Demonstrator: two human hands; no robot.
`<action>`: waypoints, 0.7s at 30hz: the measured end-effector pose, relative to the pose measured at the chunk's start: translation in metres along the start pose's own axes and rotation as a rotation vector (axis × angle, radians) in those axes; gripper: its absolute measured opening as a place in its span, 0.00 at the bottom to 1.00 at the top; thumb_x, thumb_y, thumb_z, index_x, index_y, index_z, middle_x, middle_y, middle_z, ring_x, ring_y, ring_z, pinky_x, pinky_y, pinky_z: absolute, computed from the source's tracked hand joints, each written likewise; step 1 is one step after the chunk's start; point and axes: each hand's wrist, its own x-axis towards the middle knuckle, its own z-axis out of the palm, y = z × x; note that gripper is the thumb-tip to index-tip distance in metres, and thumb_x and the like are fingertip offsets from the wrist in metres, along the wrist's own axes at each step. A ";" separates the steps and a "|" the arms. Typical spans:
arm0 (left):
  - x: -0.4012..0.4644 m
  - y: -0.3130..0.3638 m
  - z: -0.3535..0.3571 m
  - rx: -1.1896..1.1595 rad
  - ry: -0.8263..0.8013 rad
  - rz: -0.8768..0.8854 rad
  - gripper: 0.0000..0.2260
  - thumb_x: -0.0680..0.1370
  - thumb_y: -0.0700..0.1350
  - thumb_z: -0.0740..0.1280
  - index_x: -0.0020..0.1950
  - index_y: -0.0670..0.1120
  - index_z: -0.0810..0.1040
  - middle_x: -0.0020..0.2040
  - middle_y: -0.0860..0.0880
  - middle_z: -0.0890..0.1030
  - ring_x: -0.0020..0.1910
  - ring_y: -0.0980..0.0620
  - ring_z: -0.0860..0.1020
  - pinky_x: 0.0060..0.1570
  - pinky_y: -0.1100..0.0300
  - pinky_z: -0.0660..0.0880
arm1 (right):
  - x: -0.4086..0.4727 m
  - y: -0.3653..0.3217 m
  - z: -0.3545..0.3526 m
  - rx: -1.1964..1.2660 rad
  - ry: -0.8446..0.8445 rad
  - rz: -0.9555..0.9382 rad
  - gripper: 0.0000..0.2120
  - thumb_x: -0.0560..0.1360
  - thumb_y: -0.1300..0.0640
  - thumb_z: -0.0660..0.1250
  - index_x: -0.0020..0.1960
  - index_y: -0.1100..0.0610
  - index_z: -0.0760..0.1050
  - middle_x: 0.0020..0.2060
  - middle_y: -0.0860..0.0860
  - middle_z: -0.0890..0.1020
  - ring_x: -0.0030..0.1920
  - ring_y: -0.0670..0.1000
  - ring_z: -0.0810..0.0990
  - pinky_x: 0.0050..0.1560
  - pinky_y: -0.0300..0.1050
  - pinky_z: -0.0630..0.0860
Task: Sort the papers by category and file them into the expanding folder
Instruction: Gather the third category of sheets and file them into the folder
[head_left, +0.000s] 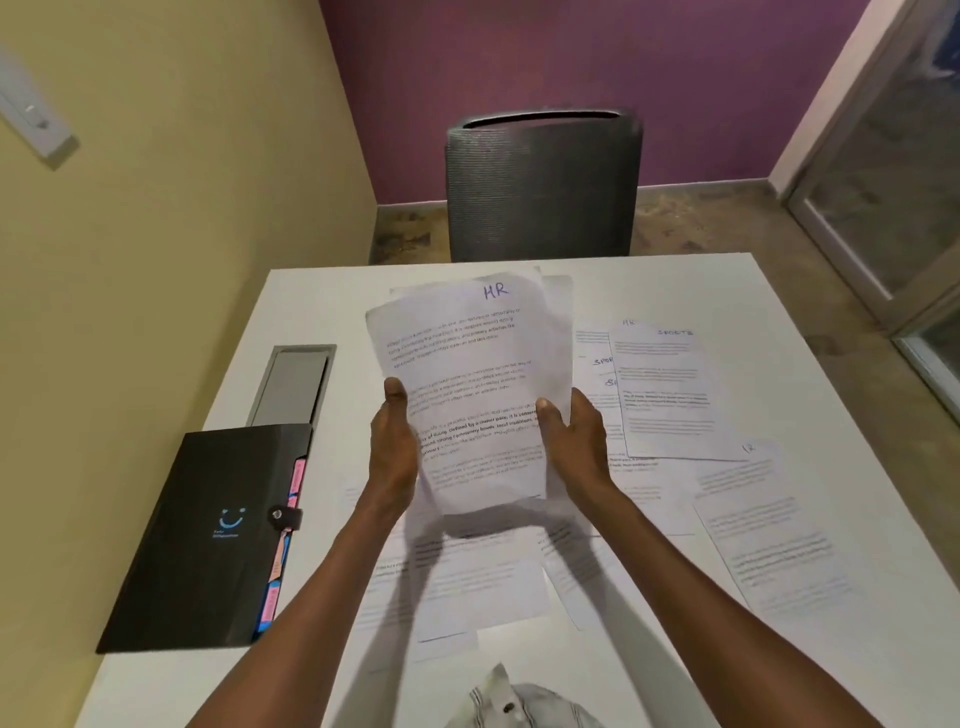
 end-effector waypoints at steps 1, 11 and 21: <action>-0.001 0.000 0.001 0.034 0.004 0.045 0.27 0.79 0.64 0.57 0.65 0.45 0.77 0.54 0.49 0.84 0.48 0.54 0.84 0.48 0.55 0.83 | -0.002 -0.001 -0.003 0.025 -0.005 -0.030 0.12 0.80 0.55 0.63 0.61 0.58 0.75 0.54 0.50 0.81 0.54 0.49 0.78 0.47 0.35 0.73; -0.019 -0.013 0.000 0.190 0.122 0.184 0.19 0.72 0.51 0.76 0.60 0.46 0.79 0.51 0.53 0.85 0.48 0.58 0.84 0.44 0.63 0.81 | -0.013 0.015 -0.021 0.124 -0.128 -0.036 0.11 0.79 0.56 0.66 0.61 0.52 0.75 0.48 0.44 0.83 0.48 0.40 0.80 0.42 0.28 0.73; -0.033 -0.078 -0.001 0.342 0.112 0.072 0.19 0.76 0.50 0.73 0.64 0.46 0.77 0.54 0.51 0.83 0.53 0.53 0.81 0.45 0.61 0.78 | -0.014 0.064 -0.013 0.022 -0.205 0.114 0.13 0.79 0.61 0.66 0.63 0.59 0.73 0.50 0.50 0.79 0.50 0.50 0.77 0.42 0.31 0.72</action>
